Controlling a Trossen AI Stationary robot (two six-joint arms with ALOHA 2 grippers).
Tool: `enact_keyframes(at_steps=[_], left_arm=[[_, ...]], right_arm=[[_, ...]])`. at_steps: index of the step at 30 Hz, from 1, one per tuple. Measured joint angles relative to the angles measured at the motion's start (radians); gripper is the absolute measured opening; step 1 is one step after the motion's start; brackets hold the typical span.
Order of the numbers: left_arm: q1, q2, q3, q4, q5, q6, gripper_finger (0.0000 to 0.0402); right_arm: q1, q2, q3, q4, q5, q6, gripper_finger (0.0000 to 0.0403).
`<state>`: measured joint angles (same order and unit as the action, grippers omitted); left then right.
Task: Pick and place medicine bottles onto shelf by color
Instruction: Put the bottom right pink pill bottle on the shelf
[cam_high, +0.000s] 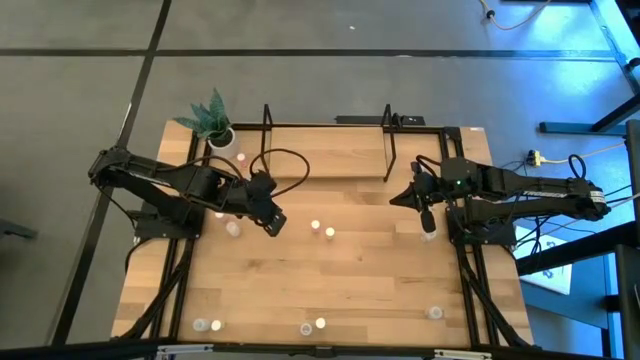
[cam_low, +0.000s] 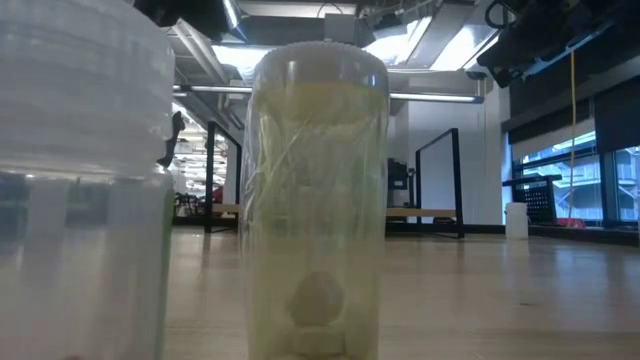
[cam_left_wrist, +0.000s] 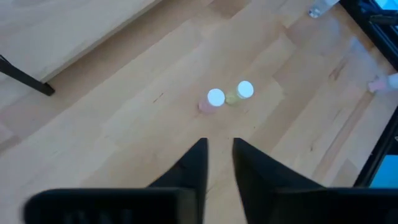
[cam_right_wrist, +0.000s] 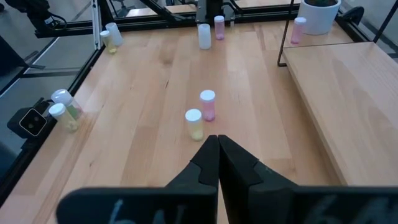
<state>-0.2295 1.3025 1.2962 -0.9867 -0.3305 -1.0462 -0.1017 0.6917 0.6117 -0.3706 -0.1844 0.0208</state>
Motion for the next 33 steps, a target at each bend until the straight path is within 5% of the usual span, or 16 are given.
enact_keyframes(at_steps=[16,33], left_arm=[[0.033,0.0,0.0,-0.047,0.088,0.025,0.0301],[0.13,0.182,0.0,0.151,0.157,0.69,0.033]], right_arm=[[0.0,0.0,0.0,0.0,0.0,0.0,0.0006],[0.0,0.0,0.0,0.001,0.0,0.0,0.0006]])
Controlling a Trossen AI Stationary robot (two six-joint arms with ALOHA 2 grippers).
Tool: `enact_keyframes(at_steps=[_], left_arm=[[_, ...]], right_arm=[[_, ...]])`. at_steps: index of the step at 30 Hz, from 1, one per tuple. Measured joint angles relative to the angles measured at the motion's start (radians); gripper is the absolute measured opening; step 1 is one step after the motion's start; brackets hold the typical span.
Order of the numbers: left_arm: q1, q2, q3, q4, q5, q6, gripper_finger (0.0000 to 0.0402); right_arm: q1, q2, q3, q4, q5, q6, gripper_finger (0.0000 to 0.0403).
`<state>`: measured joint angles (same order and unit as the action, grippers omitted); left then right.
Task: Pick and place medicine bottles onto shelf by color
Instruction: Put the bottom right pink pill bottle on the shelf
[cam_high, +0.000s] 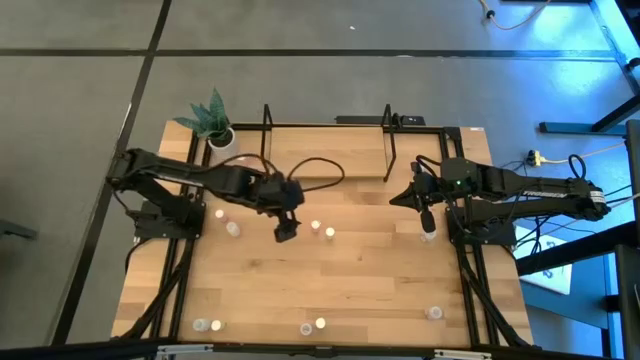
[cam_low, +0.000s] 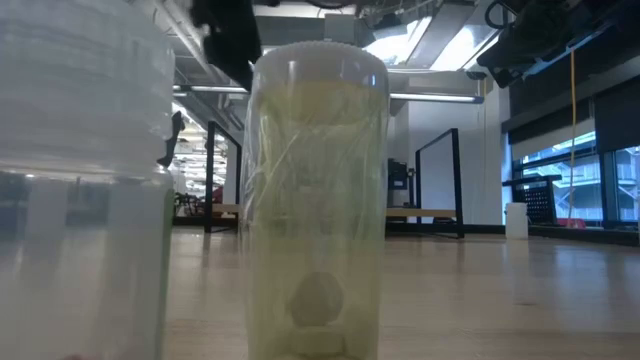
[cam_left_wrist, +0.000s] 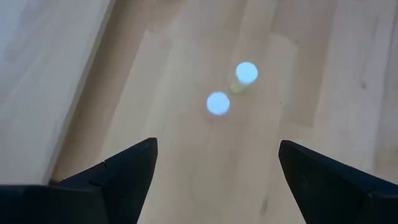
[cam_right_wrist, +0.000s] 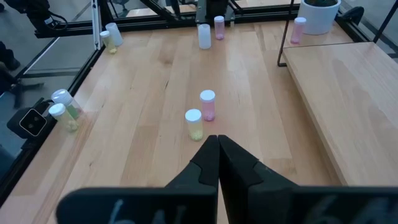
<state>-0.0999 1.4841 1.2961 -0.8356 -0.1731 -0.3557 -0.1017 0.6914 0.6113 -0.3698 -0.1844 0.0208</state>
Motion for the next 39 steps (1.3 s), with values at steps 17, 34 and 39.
enact_keyframes(at_steps=[17,34,39], left_arm=[[0.057,0.224,0.0,0.22,0.225,0.287,0.033],[0.056,0.31,-0.005,0.273,0.187,0.288,0.033],[0.058,0.31,-0.033,0.276,0.157,0.287,0.033]], right_arm=[[0.0,0.0,0.0,0.0,0.0,0.0,0.0006],[0.0,0.0,0.0,0.001,0.0,0.0,0.0006],[0.0,0.0,0.0,0.001,0.0,0.0,0.0006]])
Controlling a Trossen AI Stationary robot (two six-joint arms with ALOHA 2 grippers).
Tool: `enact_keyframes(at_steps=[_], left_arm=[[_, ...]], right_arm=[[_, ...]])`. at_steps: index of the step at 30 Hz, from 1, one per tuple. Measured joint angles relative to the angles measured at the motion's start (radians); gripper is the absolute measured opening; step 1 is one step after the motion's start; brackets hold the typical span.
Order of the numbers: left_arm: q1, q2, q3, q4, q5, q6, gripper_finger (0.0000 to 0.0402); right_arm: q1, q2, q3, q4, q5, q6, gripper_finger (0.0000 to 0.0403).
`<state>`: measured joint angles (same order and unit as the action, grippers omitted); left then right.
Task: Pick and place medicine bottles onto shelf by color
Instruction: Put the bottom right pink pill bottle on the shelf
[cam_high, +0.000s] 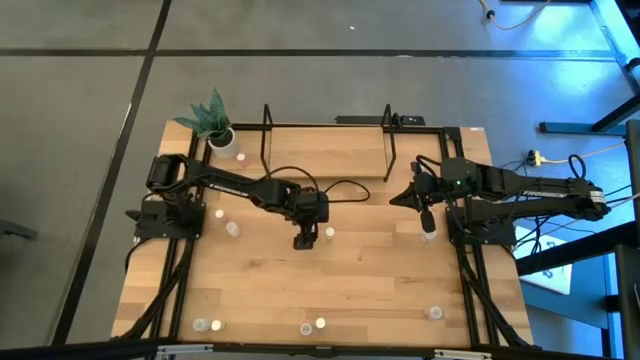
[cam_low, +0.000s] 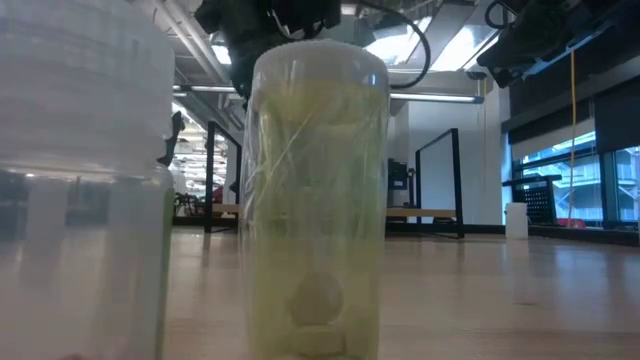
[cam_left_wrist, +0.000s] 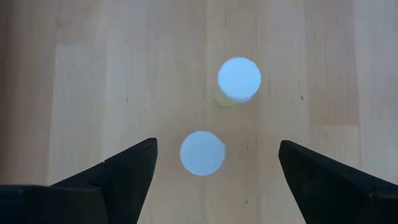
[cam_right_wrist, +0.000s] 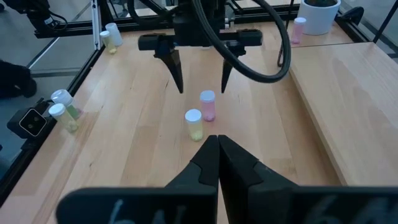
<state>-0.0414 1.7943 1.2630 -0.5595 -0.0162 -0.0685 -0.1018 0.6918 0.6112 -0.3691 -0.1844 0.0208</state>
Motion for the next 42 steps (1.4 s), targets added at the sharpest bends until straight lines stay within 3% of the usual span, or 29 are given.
enact_keyframes(at_steps=[19,42], left_arm=[[0.024,0.068,-0.008,0.01,0.002,0.055,0.033],[0.017,0.067,-0.008,0.014,0.012,0.053,0.0327]], right_arm=[[0.0,0.0,0.0,0.0,0.0,0.0,0.0006],[0.0,0.0,0.0,0.0,0.0,0.0,0.0006]])
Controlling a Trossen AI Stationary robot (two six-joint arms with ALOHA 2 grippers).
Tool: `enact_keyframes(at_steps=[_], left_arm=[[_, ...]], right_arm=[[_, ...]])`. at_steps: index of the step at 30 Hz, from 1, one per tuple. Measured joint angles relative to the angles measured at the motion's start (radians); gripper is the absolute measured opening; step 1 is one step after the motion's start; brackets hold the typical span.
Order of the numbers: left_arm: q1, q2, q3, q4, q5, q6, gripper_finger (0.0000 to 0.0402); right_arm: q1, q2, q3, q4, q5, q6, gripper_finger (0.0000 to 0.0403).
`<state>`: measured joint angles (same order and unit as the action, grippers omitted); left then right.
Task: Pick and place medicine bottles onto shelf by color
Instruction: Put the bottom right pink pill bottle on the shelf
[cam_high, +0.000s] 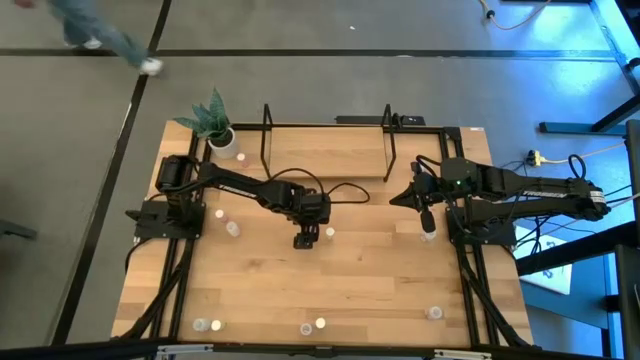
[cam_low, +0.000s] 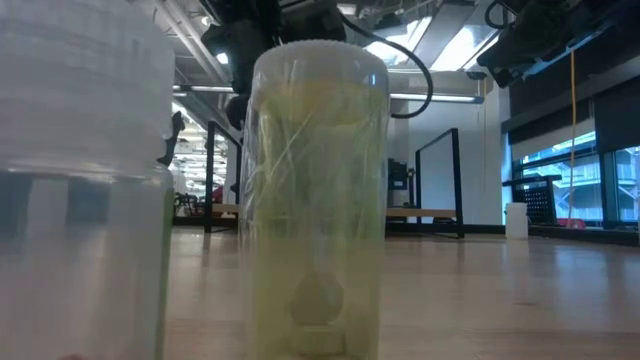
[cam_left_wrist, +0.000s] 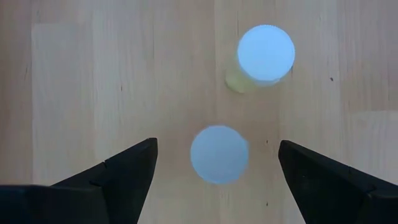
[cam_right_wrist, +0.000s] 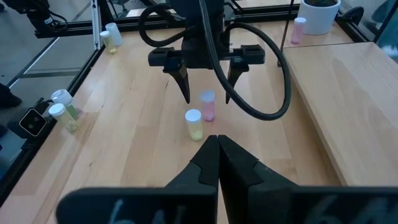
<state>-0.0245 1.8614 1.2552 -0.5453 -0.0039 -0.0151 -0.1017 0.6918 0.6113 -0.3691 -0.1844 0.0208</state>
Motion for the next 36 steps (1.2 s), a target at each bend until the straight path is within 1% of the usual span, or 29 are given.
enact_keyframes(at_steps=[7,14,20,31,36], left_arm=[[-0.032,0.007,0.0,0.001,-0.004,0.003,0.031],[-0.047,0.007,0.0,-0.002,-0.04,0.002,0.0292],[-0.042,0.007,0.0,-0.002,-0.109,0.027,0.028],[-0.02,0.008,0.0,0.017,-0.085,0.049,0.0237],[-0.024,0.037,0.0,0.028,-0.076,0.05,0.021]], right_arm=[[0.0,0.0,0.0,0.0,0.0,0.0,0.0006],[0.0,0.0,0.0,0.0,0.0,0.0,0.0006],[0.0,0.0,0.0,0.0,0.0,0.0,0.0006],[0.0,0.0,0.0,0.0,0.0,0.0,0.0006],[0.0,0.0,0.0,0.0,0.0,0.0,0.0006]])
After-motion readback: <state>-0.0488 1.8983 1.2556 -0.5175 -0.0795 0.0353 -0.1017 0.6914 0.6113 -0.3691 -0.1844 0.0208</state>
